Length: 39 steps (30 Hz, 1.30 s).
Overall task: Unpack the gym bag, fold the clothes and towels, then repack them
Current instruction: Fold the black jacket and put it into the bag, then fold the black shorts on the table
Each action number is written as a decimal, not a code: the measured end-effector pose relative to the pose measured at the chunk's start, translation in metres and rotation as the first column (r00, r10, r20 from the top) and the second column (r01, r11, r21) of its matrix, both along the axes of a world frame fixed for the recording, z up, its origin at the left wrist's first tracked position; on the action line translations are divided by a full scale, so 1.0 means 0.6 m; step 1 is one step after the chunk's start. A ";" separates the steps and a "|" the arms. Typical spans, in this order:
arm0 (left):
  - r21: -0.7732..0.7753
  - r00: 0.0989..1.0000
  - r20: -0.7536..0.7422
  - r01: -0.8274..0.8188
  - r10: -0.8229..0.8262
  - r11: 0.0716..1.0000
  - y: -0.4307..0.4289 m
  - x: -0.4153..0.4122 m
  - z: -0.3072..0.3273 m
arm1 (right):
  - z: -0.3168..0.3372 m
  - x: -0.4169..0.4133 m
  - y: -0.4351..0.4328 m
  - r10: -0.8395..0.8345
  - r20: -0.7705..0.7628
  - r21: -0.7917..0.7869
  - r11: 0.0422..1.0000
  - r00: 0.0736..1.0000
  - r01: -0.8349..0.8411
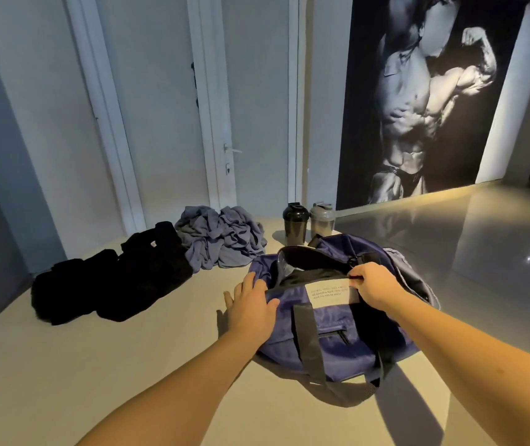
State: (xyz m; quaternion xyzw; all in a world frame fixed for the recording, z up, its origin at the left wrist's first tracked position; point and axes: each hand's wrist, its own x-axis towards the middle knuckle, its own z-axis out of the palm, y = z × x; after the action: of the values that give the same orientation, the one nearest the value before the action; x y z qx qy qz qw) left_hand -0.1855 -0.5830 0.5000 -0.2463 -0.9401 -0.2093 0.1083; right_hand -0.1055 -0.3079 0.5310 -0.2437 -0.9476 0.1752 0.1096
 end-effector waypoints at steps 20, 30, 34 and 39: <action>0.190 0.945 0.205 -0.294 0.256 0.937 -0.495 -0.137 -0.036 | 0.024 -0.209 -0.602 0.464 -0.134 -0.112 0.871 0.876 -0.478; 0.321 0.911 0.085 -0.409 0.404 0.854 -0.596 -0.250 -0.010 | 0.003 -0.411 -0.722 0.186 -0.318 -0.230 0.936 0.930 -0.266; 0.358 0.925 0.164 -0.380 0.343 0.853 -0.609 -0.299 -0.005 | 0.002 -0.454 -0.710 0.184 -0.216 -0.229 0.945 0.959 -0.233; 0.144 0.941 0.158 -0.322 0.299 0.936 -0.612 -0.312 -0.032 | -0.028 -0.479 -0.666 0.299 -0.148 -0.148 0.936 0.943 -0.320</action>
State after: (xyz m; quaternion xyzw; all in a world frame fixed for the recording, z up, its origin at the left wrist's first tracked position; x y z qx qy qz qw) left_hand -0.3725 -0.9499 0.4806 -0.0701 -0.9512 -0.2842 0.0973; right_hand -0.3930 -0.7073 0.5141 -0.0886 -0.9471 0.2850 0.1177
